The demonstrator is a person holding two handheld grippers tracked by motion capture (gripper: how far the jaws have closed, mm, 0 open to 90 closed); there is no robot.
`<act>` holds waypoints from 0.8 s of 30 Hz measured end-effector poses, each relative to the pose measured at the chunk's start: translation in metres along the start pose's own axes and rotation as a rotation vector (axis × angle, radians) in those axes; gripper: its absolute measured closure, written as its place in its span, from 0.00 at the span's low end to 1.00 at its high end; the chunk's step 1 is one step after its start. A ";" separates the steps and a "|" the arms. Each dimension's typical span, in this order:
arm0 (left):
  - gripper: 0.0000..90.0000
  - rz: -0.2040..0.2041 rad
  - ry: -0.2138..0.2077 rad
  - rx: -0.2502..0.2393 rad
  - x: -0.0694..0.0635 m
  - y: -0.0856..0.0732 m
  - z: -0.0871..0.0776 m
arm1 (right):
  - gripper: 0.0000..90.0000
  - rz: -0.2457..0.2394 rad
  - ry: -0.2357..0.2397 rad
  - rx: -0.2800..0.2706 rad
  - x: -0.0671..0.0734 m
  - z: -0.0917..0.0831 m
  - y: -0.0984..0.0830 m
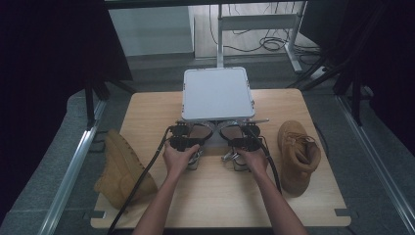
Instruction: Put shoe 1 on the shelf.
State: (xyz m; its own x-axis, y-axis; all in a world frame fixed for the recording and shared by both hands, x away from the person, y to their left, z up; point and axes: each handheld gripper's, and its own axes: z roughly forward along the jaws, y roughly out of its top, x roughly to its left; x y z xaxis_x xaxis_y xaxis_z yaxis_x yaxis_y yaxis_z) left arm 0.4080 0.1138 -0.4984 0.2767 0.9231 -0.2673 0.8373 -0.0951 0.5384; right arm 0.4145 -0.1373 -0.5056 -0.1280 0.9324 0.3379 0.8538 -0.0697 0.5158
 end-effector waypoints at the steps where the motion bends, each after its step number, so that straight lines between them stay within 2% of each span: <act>1: 0.27 -0.008 0.008 -0.005 0.000 0.000 0.000 | 0.33 -0.082 0.000 -0.020 -0.003 -0.005 -0.001; 3: 0.25 -0.014 0.001 -0.003 0.000 -0.001 -0.001 | 0.31 -0.106 0.000 -0.061 0.000 -0.014 0.000; 6: 0.25 -0.030 -0.015 -0.009 0.002 -0.003 -0.003 | 0.31 -0.128 0.009 -0.061 0.003 -0.021 0.001; 11: 0.24 -0.007 -0.037 0.008 0.004 -0.008 -0.015 | 0.32 -0.161 0.045 -0.098 0.003 -0.031 -0.004; 14: 0.23 0.004 -0.050 -0.001 0.005 -0.013 -0.023 | 0.34 -0.179 0.068 -0.128 0.003 -0.039 -0.008; 19: 0.24 0.043 -0.081 -0.069 0.008 -0.023 -0.044 | 0.43 -0.198 0.117 -0.188 0.000 -0.059 -0.014; 24: 0.29 0.137 -0.095 -0.134 0.011 -0.037 -0.061 | 0.49 -0.229 0.141 -0.218 -0.004 -0.077 -0.022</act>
State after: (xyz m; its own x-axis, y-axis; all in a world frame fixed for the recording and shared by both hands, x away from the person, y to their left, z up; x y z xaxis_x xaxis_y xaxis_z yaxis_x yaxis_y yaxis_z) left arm 0.3510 0.1500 -0.4724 0.4316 0.8652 -0.2551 0.7207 -0.1607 0.6743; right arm 0.3579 -0.1663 -0.4576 -0.3854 0.8755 0.2913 0.6689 0.0476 0.7418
